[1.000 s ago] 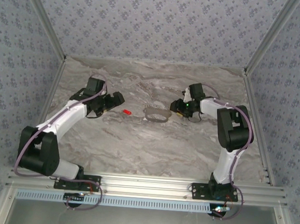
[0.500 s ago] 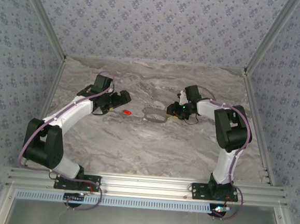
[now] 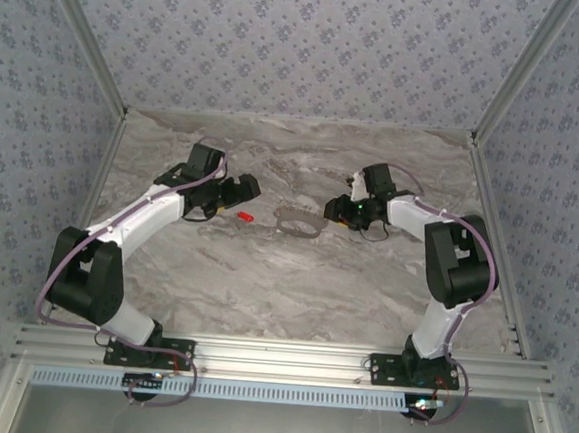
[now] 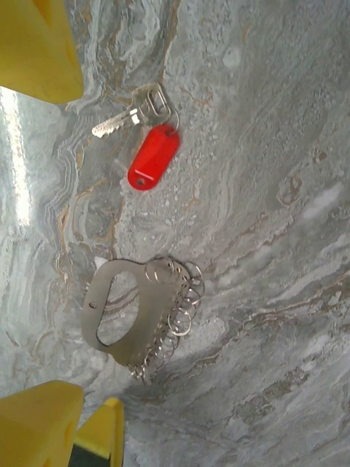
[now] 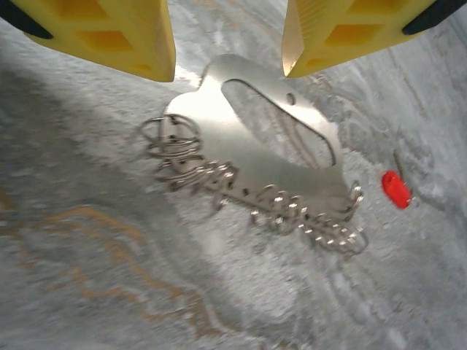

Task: Put the keys on the keyring

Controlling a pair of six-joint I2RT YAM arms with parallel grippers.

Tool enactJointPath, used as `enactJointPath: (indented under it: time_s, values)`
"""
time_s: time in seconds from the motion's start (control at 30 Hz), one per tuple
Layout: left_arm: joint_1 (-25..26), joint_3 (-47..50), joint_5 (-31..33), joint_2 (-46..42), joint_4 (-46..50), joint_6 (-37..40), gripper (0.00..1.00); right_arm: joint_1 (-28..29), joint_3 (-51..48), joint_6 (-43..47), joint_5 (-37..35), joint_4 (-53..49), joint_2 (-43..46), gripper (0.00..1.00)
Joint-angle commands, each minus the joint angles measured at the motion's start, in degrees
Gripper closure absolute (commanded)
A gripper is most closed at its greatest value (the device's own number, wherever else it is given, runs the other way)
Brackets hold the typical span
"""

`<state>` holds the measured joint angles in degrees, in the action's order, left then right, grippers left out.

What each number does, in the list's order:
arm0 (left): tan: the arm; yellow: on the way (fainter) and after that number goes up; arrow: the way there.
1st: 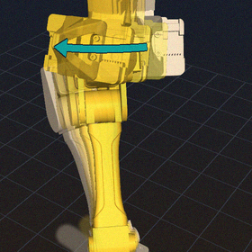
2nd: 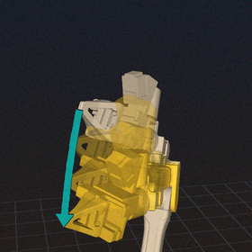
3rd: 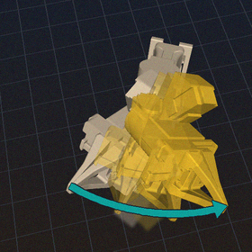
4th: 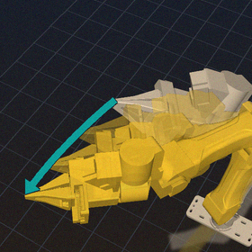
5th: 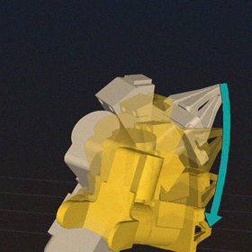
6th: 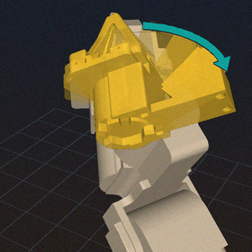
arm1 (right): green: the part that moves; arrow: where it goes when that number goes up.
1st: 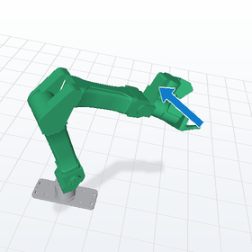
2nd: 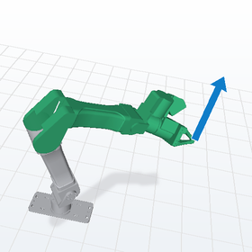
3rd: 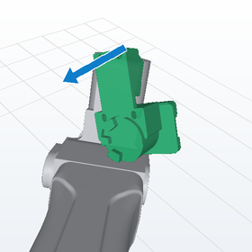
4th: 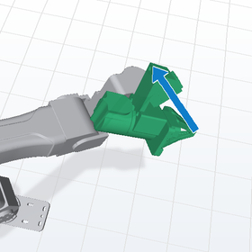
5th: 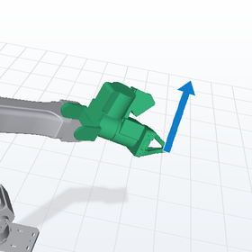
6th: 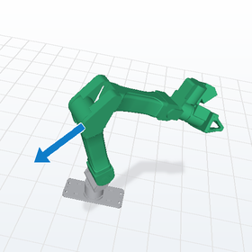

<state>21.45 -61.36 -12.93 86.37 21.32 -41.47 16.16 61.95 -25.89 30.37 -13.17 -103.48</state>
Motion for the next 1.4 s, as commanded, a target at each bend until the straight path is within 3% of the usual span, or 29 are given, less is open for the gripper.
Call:
enactJointPath:
  time_s: [0.0, 0.6, 1.37]
  values:
    - [0.6, -1.0, -2.3, -0.5, -2.1, 0.5, 0.02, -1.5, 0.7, 0.1, -3.8, -1.8, -0.3, 0.53]
    - [1.4, 0.2, 1.6, -4.8, -1.0, -2.2, 0.02, -3.9, 7.9, -1.5, -5.8, -1.4, -7.9, 0.53]
    - [1.5, 0.8, -2.3, -2.4, -3.6, -3.3, 0.02, -1.0, 7.9, -2.4, -3.7, 1.4, -10.4, 0.54]
